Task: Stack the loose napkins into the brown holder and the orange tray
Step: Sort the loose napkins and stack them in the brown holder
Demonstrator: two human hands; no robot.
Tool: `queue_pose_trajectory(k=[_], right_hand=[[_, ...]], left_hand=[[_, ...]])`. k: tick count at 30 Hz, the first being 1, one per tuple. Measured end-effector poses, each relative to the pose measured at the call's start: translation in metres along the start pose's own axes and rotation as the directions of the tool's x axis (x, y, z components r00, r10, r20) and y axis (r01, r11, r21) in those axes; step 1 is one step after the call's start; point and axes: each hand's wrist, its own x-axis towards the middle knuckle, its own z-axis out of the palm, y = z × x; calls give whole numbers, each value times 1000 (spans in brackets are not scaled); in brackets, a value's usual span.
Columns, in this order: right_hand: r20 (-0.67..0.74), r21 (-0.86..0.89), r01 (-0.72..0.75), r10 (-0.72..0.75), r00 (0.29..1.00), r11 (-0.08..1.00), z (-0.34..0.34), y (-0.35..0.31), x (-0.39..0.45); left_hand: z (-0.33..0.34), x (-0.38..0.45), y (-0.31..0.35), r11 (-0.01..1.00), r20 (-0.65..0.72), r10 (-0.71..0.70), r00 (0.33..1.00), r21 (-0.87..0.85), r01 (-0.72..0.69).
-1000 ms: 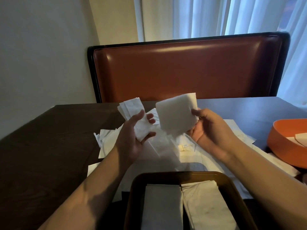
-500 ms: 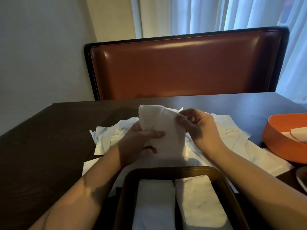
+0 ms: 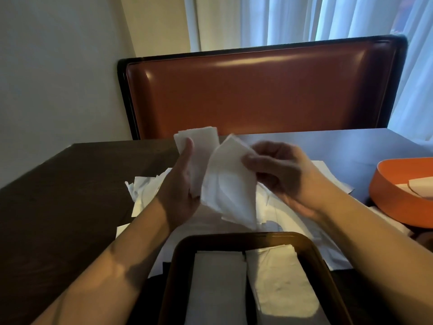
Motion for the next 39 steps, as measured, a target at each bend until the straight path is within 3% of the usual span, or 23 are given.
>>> queue_pose_trajectory(k=[3, 6, 14, 16, 18, 21, 23, 31, 39], right_hand=[[-75, -324, 126, -158, 985, 937, 6, 12, 5], [-116, -562, 148, -255, 960, 814, 1, 17, 8], [-167, -676, 136, -331, 929, 724, -3, 23, 14], [-267, -586, 150, -364, 892, 796, -9, 24, 16], [-326, -625, 75, -347, 880, 777, -24, 28, 18], [-328, -747, -217, -64, 943, 628, -42, 42, 17], [-327, -751, -304, 70, 943, 587, -45, 48, 17], [-273, -671, -320, 178, 945, 669, -38, 40, 17], [-321, -639, -194, -29, 946, 744, -38, 28, 15]], left_hand=[[2, -4, -4, 993, 88, -97, 991, 76, 90], [0, -4, -8, 986, 234, -140, 962, 118, 115], [2, -8, -7, 978, 368, -195, 909, 139, 154], [1, -8, -8, 980, 330, -192, 924, 117, 162], [-2, -5, -9, 989, 229, -147, 962, 62, 136], [-4, 0, -8, 1000, 57, -28, 998, 7, 28], [-4, 2, -6, 999, -25, 5, 1000, -34, -6], [-5, 4, -6, 998, -101, -9, 995, -61, 3], [-4, 4, -5, 997, -123, -8, 992, -72, -1]])
